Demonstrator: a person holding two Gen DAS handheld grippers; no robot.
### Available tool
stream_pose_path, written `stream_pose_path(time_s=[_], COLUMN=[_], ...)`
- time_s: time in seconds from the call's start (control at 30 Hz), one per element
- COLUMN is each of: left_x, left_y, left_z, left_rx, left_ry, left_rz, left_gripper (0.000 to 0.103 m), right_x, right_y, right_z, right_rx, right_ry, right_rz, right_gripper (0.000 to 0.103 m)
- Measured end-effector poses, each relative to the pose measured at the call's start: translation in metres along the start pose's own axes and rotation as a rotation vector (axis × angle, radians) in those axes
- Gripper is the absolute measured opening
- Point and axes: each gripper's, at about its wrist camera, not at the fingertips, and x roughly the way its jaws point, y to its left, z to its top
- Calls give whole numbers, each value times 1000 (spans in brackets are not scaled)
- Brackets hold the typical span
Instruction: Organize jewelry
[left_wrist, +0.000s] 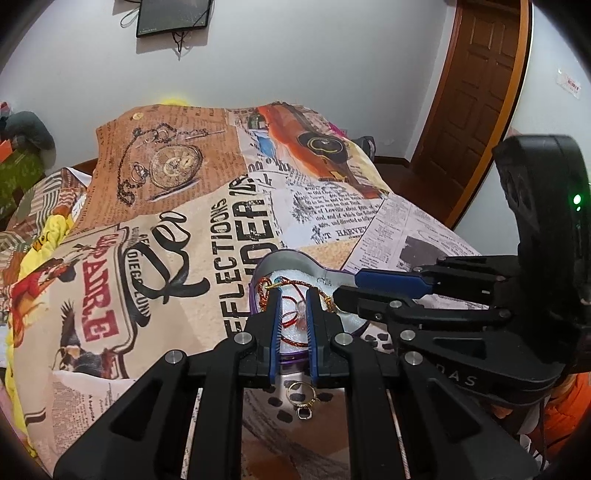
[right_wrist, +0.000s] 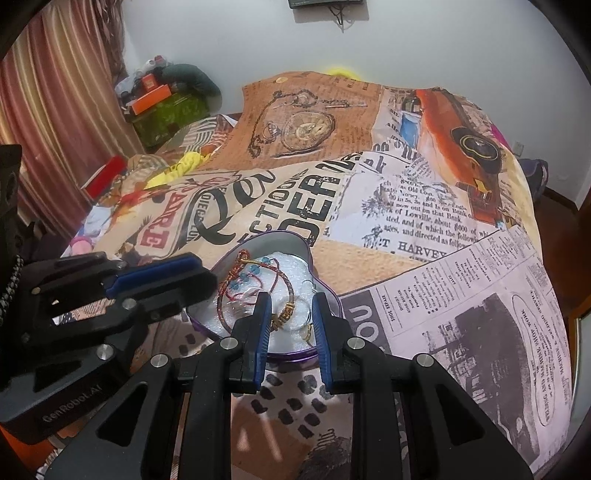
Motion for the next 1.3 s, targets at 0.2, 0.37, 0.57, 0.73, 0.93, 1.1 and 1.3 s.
stream_pose_path(time_s=[0.2, 0.37, 0.57, 0.73, 0.93, 1.1, 1.3], left_x=[-19, -32, -47, -52, -47, -36, -17], left_y=[3, 7, 8, 8, 7, 0, -8], left_z=[3, 5, -2, -11, -27, -42, -55], left_rx=[-4, -10, -8, -9, -16, -14, -4], left_ry=[-27, -40, -38, -17, 41, 93, 156], left_rz=[17, 32, 49, 51, 31, 3, -23], left_gripper=[10, 10, 10, 10, 10, 10, 10], right_x=[-11, -22, -35, -45, -51, -48, -42], right_y=[3, 4, 9, 14, 18, 20, 21], right_z=[1, 1, -1, -6, -17, -27, -35], right_rx=[-2, -2, -1, -2, 5, 5, 5], right_ry=[-17, -33, -48, -54, -53, -30, 1], right_rz=[-5, -13, -21, -29, -38, -36, -30], right_gripper=[21, 21, 21, 32, 37, 37, 37])
